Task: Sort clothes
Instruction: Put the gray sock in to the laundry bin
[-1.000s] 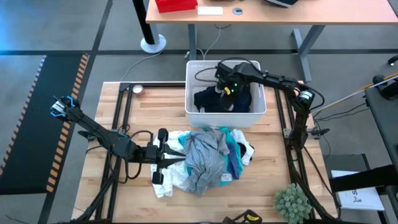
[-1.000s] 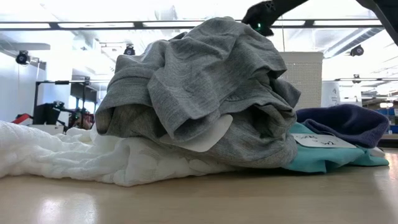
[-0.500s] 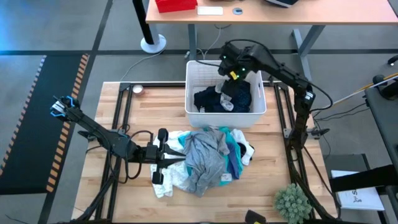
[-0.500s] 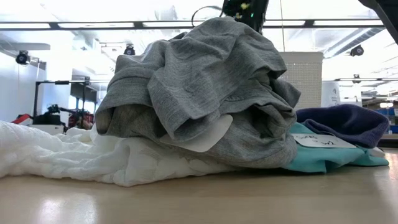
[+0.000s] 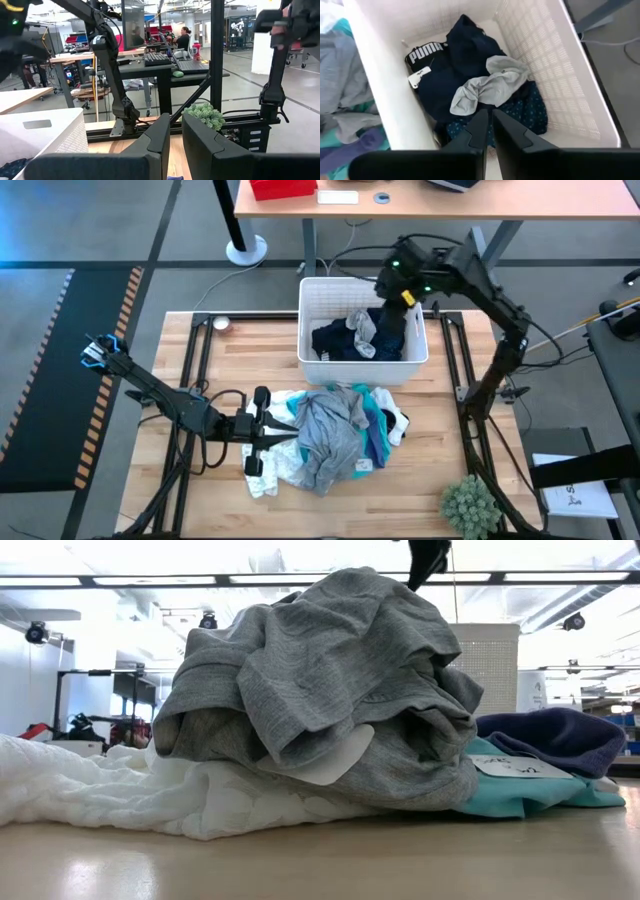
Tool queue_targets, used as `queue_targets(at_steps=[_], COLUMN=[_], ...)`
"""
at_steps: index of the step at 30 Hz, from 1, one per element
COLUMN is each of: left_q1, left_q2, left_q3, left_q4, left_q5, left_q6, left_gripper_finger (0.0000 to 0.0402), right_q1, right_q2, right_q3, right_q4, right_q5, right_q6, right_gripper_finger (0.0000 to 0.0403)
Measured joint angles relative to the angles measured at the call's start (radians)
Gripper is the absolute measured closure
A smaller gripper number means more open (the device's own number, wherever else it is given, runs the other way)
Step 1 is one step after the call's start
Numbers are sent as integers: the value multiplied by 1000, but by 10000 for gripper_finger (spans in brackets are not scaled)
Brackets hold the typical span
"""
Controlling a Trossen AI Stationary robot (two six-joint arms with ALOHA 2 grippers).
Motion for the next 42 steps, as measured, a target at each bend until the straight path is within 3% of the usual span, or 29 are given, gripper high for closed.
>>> queue_targets(at_steps=[9, 18, 23, 30, 42], left_q1=[0, 0, 0, 0, 0], left_q2=[0, 0, 0, 0, 0], left_q3=[0, 0, 0, 0, 0], left_q4=[0, 0, 0, 0, -1], left_q5=[0, 0, 0, 0, 0], left_q6=[-2, -3, -3, -3, -3], left_gripper_finger=[365, 365, 365, 365, 365], right_q1=[45, 215, 323, 442, 759], right_q2=[-131, -249, -327, -434, -562], right_q3=[-1, -60, -205, -499, -961], right_q4=[-24, 0, 24, 120, 457], right_q5=[-1, 5, 80, 89, 138], right_q6=[54, 138, 207, 311, 544], right_gripper_finger=[400, 403, 403, 403, 403])
